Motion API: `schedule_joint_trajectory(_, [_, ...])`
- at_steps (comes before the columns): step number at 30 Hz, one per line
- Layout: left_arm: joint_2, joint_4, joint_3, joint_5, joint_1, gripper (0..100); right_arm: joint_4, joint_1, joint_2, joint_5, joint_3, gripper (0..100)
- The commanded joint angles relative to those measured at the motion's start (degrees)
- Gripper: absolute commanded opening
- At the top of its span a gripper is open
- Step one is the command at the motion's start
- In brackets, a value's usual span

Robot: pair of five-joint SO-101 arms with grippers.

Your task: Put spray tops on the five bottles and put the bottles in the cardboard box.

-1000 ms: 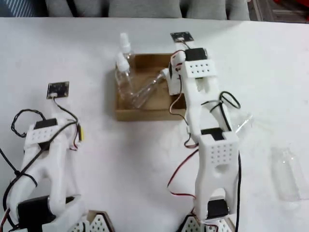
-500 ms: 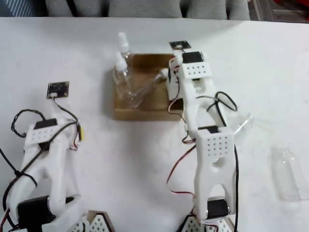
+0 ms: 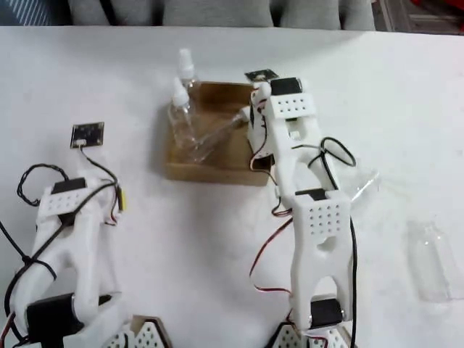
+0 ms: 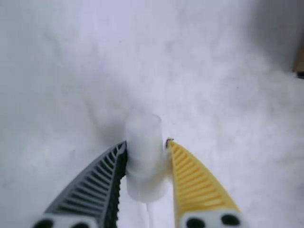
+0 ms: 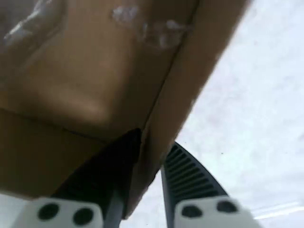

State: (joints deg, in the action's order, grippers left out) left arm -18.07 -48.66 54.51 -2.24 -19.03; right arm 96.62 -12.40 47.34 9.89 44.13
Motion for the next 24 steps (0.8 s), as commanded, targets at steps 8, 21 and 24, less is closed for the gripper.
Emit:
schedule_joint_trajectory(8, [-2.6,1.2,-0.4,-0.7,0.5,2,1.2,-0.5,-1.1,5.0,-1.2,4.9])
schedule_joint_trajectory(21, [-2.6,1.2,-0.4,-0.7,0.5,2,2.2,-0.2,-13.8,1.0,-1.7,17.3])
schedule_joint_trajectory(24, [-2.6,1.2,-0.4,-0.7,0.5,2,2.2,0.5,-18.5,-6.1,-1.6,17.3])
